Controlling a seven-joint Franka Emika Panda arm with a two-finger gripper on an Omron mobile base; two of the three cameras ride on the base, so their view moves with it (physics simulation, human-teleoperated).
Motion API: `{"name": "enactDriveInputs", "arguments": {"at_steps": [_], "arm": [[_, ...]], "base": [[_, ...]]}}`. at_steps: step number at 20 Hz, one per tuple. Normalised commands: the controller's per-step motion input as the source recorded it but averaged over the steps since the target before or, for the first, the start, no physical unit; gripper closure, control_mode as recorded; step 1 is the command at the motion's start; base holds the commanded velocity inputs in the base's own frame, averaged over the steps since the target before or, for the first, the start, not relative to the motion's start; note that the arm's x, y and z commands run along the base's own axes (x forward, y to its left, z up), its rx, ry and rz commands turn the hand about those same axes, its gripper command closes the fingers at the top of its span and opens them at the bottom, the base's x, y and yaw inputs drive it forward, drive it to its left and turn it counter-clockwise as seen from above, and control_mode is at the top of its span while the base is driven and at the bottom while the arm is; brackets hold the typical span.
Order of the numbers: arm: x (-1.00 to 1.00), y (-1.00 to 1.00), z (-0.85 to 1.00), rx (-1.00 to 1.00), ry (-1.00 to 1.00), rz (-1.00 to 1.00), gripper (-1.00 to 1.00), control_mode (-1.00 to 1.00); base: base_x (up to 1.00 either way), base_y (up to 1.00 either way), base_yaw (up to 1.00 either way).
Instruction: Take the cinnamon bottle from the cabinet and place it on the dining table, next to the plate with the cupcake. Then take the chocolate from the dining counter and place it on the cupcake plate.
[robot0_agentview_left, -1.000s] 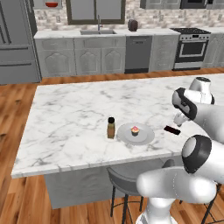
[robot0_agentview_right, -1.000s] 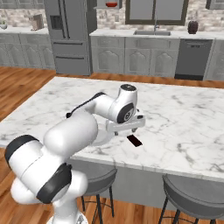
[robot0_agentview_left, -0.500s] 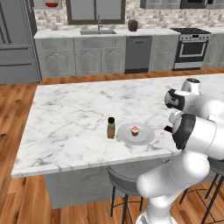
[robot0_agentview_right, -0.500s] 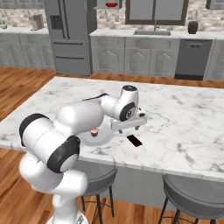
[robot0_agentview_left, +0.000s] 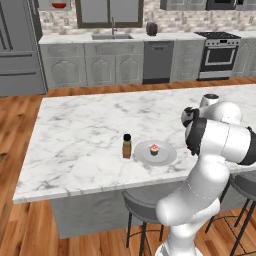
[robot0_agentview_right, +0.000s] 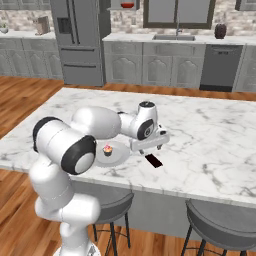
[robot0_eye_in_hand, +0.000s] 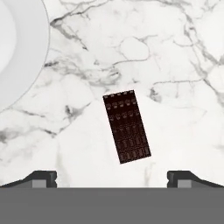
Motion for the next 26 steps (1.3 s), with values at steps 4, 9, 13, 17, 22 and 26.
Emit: {"name": "enactDriveInputs", "arguments": {"at_steps": [4,9,13,17,22,26], "arm": [[0.27,0.00,-0.29,0.00,0.00,0.00,-1.00,-1.00],[0.17,-0.08,-0.13,0.01,-0.01,0.00,-1.00,-1.00],[0.06,-0.05,-0.15,0.01,0.00,0.00,-1.00,-1.00],[0.05,0.00,-0.21,0.05,0.00,0.00,-1.00,-1.00],[0.04,0.00,-0.27,0.03,0.00,0.00,-1.00,-1.00],[0.01,-0.04,-0.17,0.01,0.00,0.00,-1.00,-1.00]], "base": [[0.00,0.00,0.00],[0.00,0.00,0.00],[0.00,0.00,0.00],[0.00,0.00,0.00],[0.00,0.00,0.00],[0.00,0.00,0.00]]}}
